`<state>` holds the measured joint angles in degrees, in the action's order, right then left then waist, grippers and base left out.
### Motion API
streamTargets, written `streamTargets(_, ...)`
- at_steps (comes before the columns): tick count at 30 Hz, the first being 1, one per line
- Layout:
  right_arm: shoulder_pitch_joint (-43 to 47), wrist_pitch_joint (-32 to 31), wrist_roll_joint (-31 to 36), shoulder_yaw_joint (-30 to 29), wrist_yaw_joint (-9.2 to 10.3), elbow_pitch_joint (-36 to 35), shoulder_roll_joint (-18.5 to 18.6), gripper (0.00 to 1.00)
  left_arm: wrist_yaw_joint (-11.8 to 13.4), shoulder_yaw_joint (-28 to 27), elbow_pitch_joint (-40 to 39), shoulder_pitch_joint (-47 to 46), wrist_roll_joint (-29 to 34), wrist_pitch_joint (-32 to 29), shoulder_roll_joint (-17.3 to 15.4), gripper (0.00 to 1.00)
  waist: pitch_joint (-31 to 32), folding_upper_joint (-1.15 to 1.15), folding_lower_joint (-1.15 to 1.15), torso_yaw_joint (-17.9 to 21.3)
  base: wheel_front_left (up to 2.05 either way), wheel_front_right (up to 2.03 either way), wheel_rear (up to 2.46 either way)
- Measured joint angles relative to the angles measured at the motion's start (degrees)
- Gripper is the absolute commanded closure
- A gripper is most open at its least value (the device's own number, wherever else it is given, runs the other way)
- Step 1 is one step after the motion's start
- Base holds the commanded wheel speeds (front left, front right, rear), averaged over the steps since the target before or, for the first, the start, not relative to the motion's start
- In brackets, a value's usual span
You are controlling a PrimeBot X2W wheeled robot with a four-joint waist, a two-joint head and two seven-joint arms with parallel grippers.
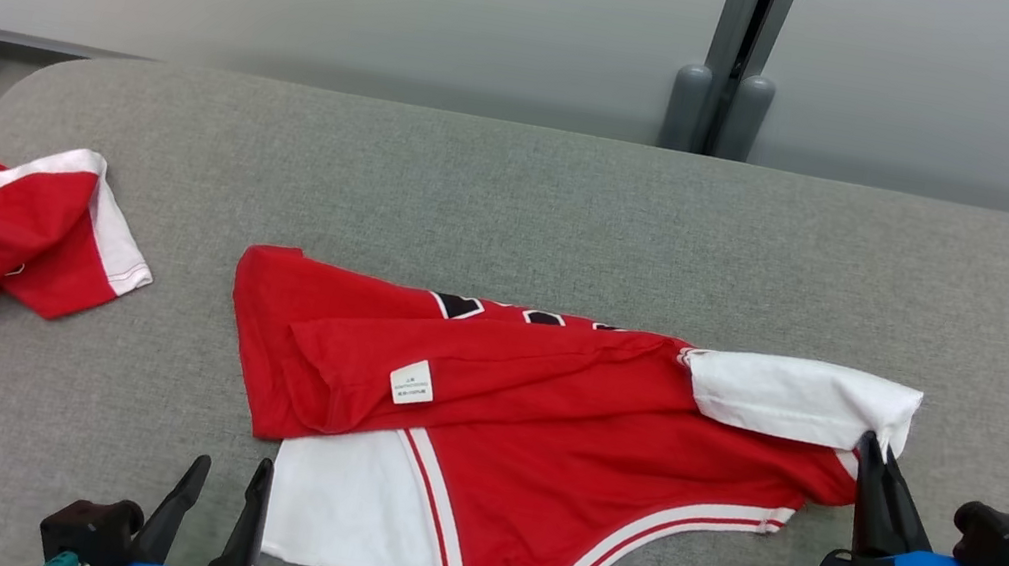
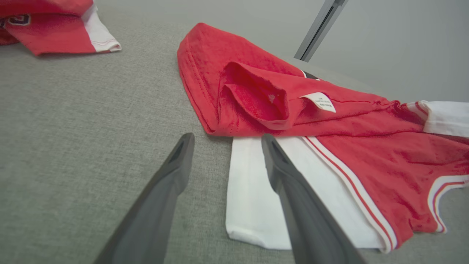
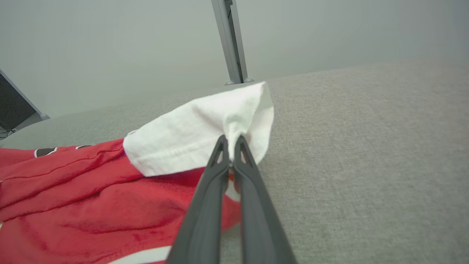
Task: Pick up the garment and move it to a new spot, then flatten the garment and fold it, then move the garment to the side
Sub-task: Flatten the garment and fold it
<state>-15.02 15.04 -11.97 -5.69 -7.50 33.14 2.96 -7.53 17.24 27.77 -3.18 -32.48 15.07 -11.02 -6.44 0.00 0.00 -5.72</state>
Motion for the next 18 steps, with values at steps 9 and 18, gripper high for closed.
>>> streamTargets(9,4.1,0.0,-3.6,4.8,0.01,-4.0,4.5,1.0,0.0,-1.4,0.8,1.9,1.7,0.0,1.5,0.0,3.7,0.0,0.0,2.9,0.0,0.0,0.0)
streamTargets(18,14.0,-4.6,-14.8,10.1,0.01,-1.0,11.9,1.0,0.0,-1.9,1.3,2.2,2.3,0.0,2.4,0.0,5.4,0.0,0.0,3.3,0.0,0.0,0.0)
